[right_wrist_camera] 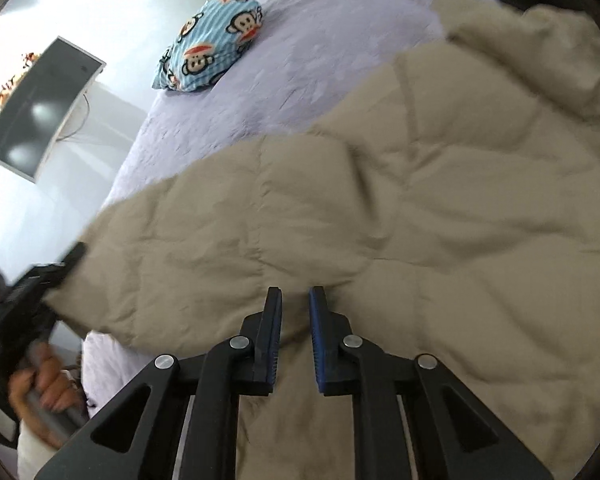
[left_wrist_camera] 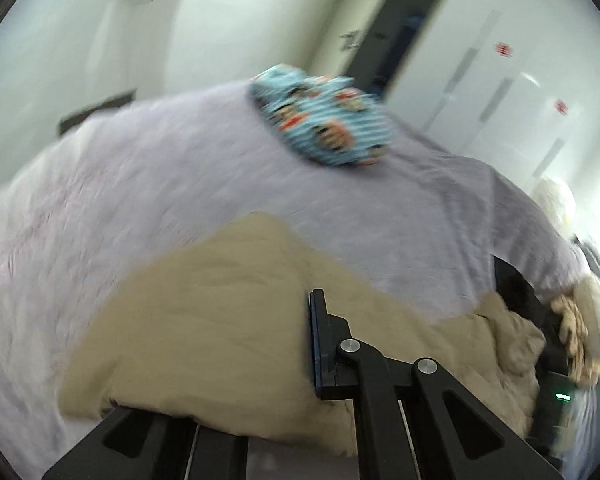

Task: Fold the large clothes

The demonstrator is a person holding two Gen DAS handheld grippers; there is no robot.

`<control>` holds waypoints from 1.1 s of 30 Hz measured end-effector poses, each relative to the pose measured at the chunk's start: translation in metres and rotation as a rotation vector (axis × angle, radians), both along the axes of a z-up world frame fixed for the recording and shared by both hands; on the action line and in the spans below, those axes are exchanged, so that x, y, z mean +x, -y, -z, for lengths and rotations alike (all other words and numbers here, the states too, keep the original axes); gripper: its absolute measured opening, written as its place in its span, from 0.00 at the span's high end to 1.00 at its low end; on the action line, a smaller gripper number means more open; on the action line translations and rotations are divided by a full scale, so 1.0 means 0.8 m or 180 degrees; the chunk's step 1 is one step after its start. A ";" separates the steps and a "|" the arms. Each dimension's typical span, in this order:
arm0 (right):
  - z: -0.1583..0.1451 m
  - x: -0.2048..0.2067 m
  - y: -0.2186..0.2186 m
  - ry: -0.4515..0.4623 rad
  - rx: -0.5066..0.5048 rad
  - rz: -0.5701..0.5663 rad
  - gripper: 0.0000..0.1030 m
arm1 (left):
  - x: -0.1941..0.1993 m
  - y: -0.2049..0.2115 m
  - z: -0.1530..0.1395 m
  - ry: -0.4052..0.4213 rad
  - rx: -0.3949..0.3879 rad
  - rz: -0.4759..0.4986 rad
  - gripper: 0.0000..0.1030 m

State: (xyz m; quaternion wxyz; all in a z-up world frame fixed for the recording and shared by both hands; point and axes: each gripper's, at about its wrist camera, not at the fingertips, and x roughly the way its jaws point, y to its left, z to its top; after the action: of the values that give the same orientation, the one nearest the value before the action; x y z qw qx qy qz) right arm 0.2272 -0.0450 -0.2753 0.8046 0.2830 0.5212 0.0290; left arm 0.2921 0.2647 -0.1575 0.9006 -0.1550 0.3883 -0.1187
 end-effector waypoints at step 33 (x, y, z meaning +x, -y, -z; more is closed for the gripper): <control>-0.032 -0.257 0.309 -0.0358 -0.0208 0.0996 0.43 | -0.208 0.478 0.054 0.0141 0.1520 0.2104 0.23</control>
State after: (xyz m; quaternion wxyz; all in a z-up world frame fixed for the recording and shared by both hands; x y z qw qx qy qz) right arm 0.0213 -0.2922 -0.2498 0.7777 0.3356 0.5156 -0.1295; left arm 0.1260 -0.1177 -0.2009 0.8328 0.1942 0.4143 -0.3115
